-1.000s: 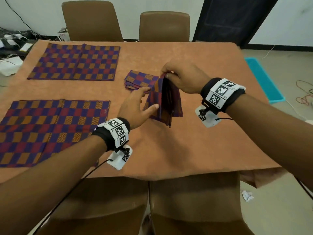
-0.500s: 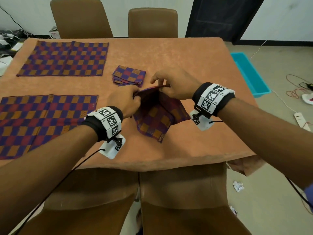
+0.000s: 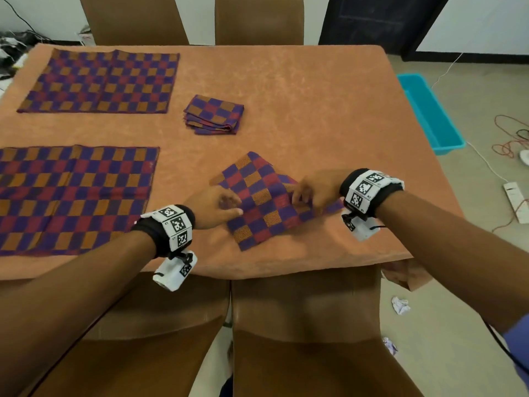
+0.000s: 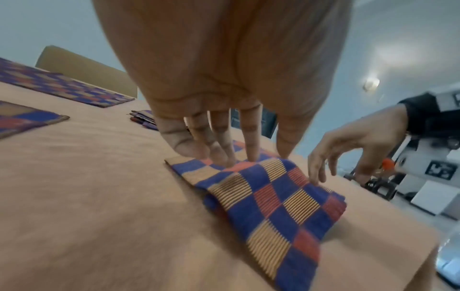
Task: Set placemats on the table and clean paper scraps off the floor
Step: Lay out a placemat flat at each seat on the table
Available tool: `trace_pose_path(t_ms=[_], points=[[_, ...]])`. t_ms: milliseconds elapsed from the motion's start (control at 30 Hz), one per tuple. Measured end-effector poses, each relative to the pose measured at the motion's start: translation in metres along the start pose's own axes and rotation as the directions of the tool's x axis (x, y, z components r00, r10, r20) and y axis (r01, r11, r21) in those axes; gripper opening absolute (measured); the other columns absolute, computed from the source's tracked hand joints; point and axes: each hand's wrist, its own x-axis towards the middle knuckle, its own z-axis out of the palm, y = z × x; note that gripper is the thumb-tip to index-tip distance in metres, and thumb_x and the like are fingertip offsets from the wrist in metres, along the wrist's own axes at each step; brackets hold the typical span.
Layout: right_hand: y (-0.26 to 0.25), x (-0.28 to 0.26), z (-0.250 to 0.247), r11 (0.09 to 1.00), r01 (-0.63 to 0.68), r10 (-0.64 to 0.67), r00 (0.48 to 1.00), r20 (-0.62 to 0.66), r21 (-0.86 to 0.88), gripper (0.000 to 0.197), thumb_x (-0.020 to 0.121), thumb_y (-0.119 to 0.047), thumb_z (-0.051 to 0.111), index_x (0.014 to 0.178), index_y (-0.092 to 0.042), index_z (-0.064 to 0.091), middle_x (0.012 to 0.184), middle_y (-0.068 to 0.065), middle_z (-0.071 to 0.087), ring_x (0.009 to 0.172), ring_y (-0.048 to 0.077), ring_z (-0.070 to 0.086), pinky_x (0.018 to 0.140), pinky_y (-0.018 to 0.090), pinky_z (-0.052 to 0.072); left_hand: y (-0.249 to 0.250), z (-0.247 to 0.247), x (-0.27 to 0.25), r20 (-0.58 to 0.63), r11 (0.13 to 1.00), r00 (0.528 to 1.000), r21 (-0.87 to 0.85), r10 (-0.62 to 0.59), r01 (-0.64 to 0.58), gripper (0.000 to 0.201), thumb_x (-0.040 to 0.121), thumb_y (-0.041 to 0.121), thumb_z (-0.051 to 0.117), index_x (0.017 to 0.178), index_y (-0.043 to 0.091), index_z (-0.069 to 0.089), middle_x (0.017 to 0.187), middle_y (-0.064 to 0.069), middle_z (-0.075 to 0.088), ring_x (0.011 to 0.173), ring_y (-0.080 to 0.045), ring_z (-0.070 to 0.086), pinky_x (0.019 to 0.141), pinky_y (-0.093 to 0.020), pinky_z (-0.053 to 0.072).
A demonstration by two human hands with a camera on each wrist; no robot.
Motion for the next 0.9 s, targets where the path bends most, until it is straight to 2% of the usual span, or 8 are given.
trace_pose_path(t_ms=[100,267,400,500,567,733,833,900], points=[[0.011,0.01,-0.006,0.983,0.003,0.036,0.976,-0.214,0.182,0.038,0.078,-0.022,0.074,0.115,-0.025,0.065,0.096,-0.009,0.065,0.09,0.016,0.061,0.076,0.026,0.043,-0.019,-0.003,0.02,-0.178,0.996,0.983,0.072,-0.047,0.061,0.038,0.087,0.021,0.065,0.123,0.01,0.061,0.123,-0.011,0.061,0.109,-0.031,0.059,0.089,-0.036,0.046],[0.022,0.046,-0.015,0.96,0.069,0.047,0.916,-0.398,0.273,0.053,0.087,-0.029,0.066,0.137,-0.023,0.049,0.128,0.004,0.058,0.106,0.02,0.058,0.085,0.031,0.044,-0.054,-0.009,0.064,-0.169,0.967,0.954,0.02,-0.249,0.256,0.061,0.09,0.025,0.062,0.143,0.006,0.038,0.143,-0.017,0.047,0.128,-0.032,0.048,0.105,-0.039,0.039],[0.015,0.072,-0.02,0.929,0.105,0.03,0.934,-0.355,0.355,0.053,0.093,-0.029,0.058,0.144,-0.024,0.042,0.136,0.005,0.055,0.117,0.021,0.056,0.091,0.034,0.042,-0.064,-0.005,0.089,-0.193,0.967,0.948,-0.007,-0.252,0.256,0.06,0.087,0.024,0.067,0.139,0.005,0.044,0.133,-0.017,0.055,0.119,-0.033,0.055,0.099,-0.039,0.044],[0.01,0.085,-0.021,0.921,0.09,0.036,0.949,-0.314,0.378,0.059,0.088,-0.028,0.06,0.144,-0.029,0.04,0.136,0.003,0.054,0.117,0.02,0.056,0.095,0.034,0.044,-0.063,-0.003,0.1,-0.175,0.962,0.946,-0.071,-0.271,0.263,0.038,0.086,0.019,0.067,0.119,0.001,0.059,0.098,-0.014,0.064,0.094,-0.031,0.063,0.079,-0.033,0.047],[0.006,0.084,-0.023,0.926,0.096,0.024,0.951,-0.309,0.366,0.064,0.086,-0.025,0.062,0.146,-0.03,0.038,0.139,0.002,0.052,0.12,0.02,0.054,0.093,0.03,0.042,-0.058,-0.004,0.097,-0.163,0.971,0.961,-0.129,-0.221,0.202,0.022,0.089,0.013,0.063,0.106,-0.001,0.063,0.083,-0.011,0.059,0.077,-0.024,0.056,0.069,-0.028,0.043],[-0.017,0.058,-0.039,0.934,0.328,-0.208,0.822,-0.531,0.143,0.086,0.069,0.001,0.06,0.146,-0.03,0.039,0.155,-0.001,0.036,0.141,0.015,0.035,0.105,0.023,0.031,-0.017,-0.03,0.07,-0.121,0.982,0.983,-0.117,0.135,-0.149,0.013,0.092,0.006,0.056,0.1,0.016,0.059,0.094,0.001,0.058,0.089,-0.019,0.053,0.078,-0.018,0.043],[-0.049,0.034,-0.055,0.901,0.424,-0.333,0.81,-0.483,0.089,0.056,0.066,-0.001,0.062,0.118,-0.023,0.062,0.117,0.001,0.065,0.098,0.007,0.06,0.081,0.027,0.049,0.007,-0.055,0.052,-0.113,0.957,0.953,-0.04,0.28,-0.286,0.014,0.092,0.013,0.057,0.098,0.025,0.058,0.097,-0.002,0.062,0.091,-0.027,0.057,0.082,-0.039,0.049],[-0.061,0.022,-0.059,0.922,0.378,-0.309,0.85,-0.426,0.086,0.025,0.068,-0.015,0.064,0.093,-0.017,0.063,0.077,-0.003,0.061,0.061,0.003,0.052,0.056,0.026,0.042,0.018,-0.071,0.04,-0.139,0.954,0.95,-0.065,0.281,-0.292,0.013,0.09,0.025,0.055,0.091,0.038,0.055,0.097,-0.005,0.067,0.091,-0.032,0.06,0.08,-0.049,0.051]])
